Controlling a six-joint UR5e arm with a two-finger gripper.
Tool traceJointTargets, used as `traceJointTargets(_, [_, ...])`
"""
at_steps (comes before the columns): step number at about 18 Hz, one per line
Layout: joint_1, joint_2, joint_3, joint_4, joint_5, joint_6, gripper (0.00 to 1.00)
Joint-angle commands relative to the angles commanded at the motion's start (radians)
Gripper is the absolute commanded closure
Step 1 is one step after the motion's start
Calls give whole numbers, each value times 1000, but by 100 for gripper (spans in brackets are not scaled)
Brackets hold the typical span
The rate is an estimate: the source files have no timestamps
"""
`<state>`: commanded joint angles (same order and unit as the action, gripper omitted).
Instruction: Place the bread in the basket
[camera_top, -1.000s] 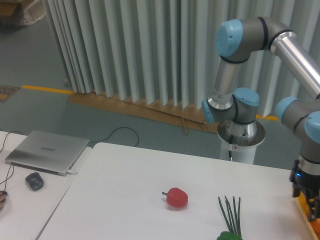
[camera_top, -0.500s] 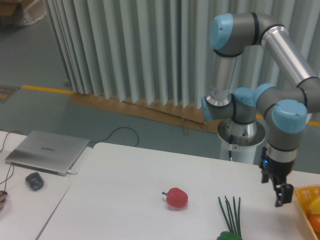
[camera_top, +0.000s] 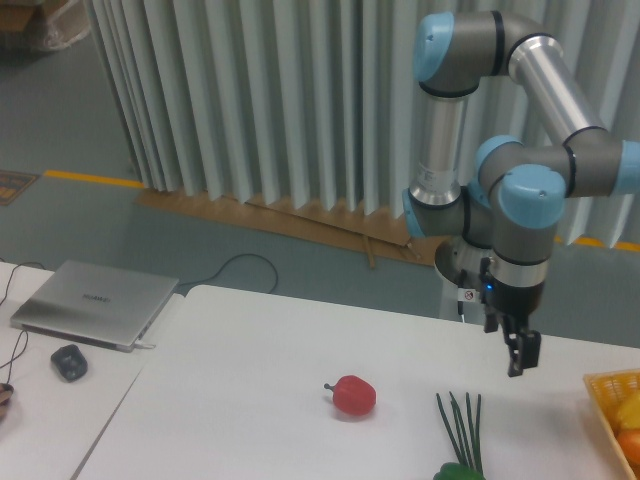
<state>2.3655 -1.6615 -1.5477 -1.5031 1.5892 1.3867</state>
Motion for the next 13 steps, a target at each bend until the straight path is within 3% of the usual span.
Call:
traceJointTargets(7, [-14, 87, -54, -20, 2, -2, 0])
traceJointTargets(13, [-29, 108, -74, -40, 3, -5, 0])
